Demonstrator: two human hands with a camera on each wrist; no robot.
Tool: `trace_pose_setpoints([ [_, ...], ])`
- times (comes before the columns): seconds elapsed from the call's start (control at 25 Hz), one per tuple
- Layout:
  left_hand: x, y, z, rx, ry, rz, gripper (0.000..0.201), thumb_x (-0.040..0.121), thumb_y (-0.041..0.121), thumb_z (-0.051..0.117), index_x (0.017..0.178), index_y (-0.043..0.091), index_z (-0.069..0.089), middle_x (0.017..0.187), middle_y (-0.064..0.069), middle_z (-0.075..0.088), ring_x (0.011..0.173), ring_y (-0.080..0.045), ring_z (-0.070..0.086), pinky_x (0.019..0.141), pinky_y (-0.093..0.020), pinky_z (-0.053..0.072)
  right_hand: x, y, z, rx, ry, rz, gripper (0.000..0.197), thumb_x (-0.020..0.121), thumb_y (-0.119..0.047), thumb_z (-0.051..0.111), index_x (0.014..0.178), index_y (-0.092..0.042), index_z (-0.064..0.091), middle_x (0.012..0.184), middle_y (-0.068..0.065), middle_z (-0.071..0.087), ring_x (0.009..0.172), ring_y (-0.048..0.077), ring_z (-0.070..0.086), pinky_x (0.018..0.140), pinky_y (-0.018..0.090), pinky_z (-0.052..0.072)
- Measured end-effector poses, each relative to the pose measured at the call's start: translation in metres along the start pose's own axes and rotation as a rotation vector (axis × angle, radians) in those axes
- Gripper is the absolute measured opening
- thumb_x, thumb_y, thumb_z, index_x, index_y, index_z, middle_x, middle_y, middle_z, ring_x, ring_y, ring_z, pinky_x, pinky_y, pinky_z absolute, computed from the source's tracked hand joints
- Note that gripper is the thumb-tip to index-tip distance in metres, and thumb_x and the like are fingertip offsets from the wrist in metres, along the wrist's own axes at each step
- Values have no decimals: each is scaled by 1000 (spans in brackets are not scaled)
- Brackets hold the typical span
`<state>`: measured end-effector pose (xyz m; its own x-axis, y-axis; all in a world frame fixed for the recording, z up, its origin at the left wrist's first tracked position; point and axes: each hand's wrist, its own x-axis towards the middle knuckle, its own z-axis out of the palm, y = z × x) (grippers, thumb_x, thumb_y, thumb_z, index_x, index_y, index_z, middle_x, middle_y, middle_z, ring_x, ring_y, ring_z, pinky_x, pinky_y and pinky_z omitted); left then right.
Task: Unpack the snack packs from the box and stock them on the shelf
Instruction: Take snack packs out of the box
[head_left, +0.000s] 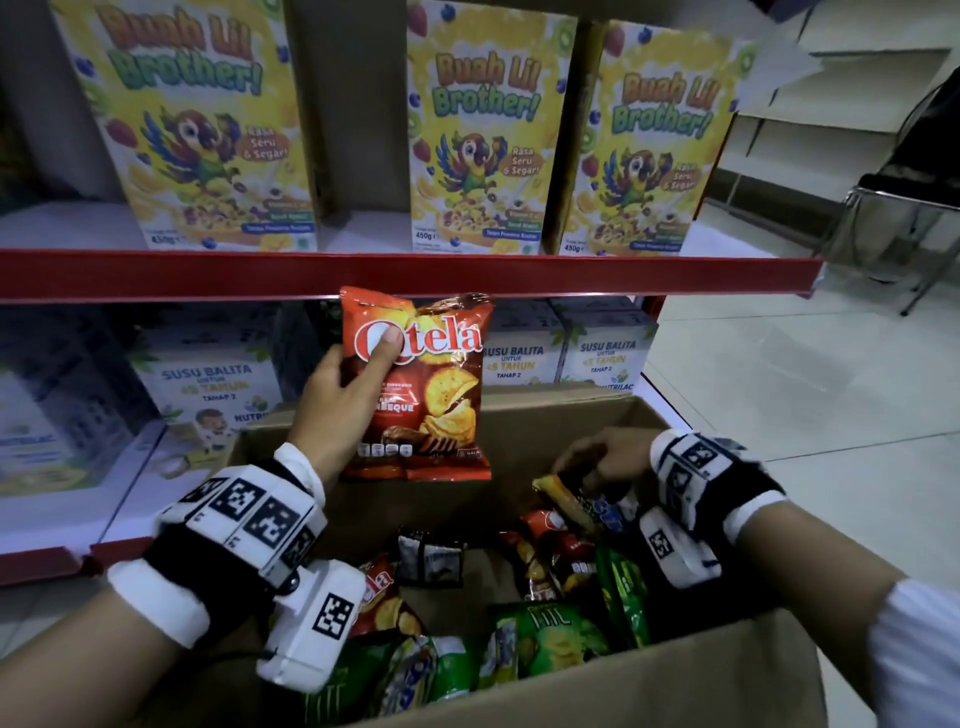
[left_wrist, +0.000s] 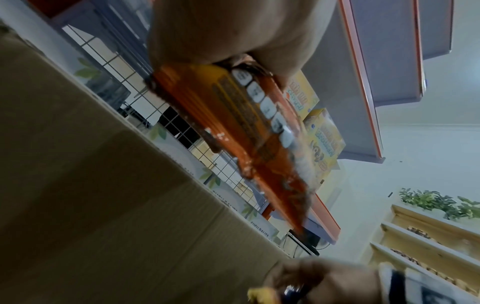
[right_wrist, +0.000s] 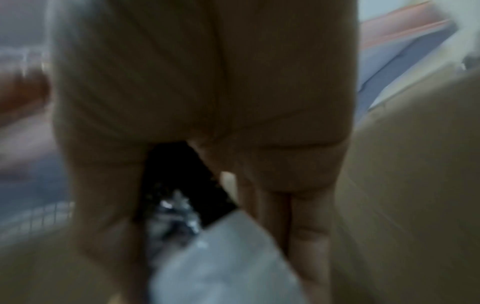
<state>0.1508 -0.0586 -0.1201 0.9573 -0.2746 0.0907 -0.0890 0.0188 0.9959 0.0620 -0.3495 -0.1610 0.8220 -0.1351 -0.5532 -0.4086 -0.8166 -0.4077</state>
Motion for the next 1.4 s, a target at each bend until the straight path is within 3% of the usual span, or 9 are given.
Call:
trace_pose_setpoints([
  [0.16, 0, 9, -4, -64, 66, 39, 51, 67, 61, 66, 108, 35, 52, 104, 9, 68, 84, -9, 70, 69, -26, 54, -51, -46, -48, 377, 174, -253, 9, 82, -5, 68, 84, -13, 66, 77, 2, 68, 71, 16, 61, 66, 23, 48],
  [0.32, -4, 18, 3, -145, -63, -100, 60, 69, 55, 66, 120, 25, 55, 105, -3, 73, 86, -22, 73, 71, -33, 58, -89, -95, -60, 481, 93, -554, 22, 84, -1, 65, 104, -10, 70, 96, 11, 72, 82, 13, 67, 70, 21, 53],
  [0.44, -15, 26, 12, -234, -232, -159, 57, 67, 53, 68, 116, 24, 61, 96, -2, 76, 83, -20, 74, 59, -26, 58, -93, -122, -53, 378, 237, -562, 34, 77, -9, 75, 108, -13, 63, 91, 8, 69, 70, 6, 64, 68, 21, 51],
  [0.56, -21, 29, 16, -254, -365, -138, 61, 66, 34, 80, 120, 16, 58, 100, -6, 75, 86, -22, 73, 61, -26, 57, -88, -137, -44, 437, 448, -545, 41, 68, -16, 83, 99, -14, 56, 78, -2, 56, 62, 6, 57, 59, 20, 48],
  [0.68, -17, 29, 13, -272, -303, -74, 65, 63, 18, 77, 124, 12, 55, 101, -8, 75, 89, -23, 73, 68, -29, 59, -87, -141, -45, 513, 587, -507, 40, 71, -35, 79, 100, -18, 56, 80, -3, 59, 70, 10, 59, 57, 16, 47],
  [0.84, -9, 28, 5, -350, -190, -16, 63, 68, 19, 73, 127, 11, 54, 105, -7, 74, 92, -21, 72, 70, -27, 59, -93, -134, -51, 529, 373, -457, 38, 78, -25, 74, 110, -16, 56, 102, 9, 68, 72, 22, 68, 52, 28, 55],
  [1.0, -9, 25, -2, -357, -295, -61, 71, 63, 22, 75, 129, 12, 50, 103, -7, 74, 89, -21, 73, 64, -27, 58, -87, -137, -42, 564, 395, -563, 29, 78, -6, 73, 103, -8, 57, 87, 8, 68, 52, 14, 63, 51, 25, 55],
  [1.16, -2, 21, -14, -259, -231, -58, 76, 61, 24, 78, 131, 14, 49, 104, -5, 74, 90, -21, 73, 67, -29, 58, -70, -136, -37, 601, 292, -527, 36, 71, -19, 75, 98, -10, 54, 77, 7, 67, 59, 17, 67, 56, 26, 57],
  [1.4, 9, -4, -56, -60, -160, -124, 89, 46, 39, 84, 126, 22, 50, 106, -2, 73, 93, -18, 72, 80, -31, 55, -7, -122, 9, -133, -67, -216, 30, 83, -42, 67, 100, -17, 65, 93, 0, 70, 74, 9, 64, 70, 20, 47],
])
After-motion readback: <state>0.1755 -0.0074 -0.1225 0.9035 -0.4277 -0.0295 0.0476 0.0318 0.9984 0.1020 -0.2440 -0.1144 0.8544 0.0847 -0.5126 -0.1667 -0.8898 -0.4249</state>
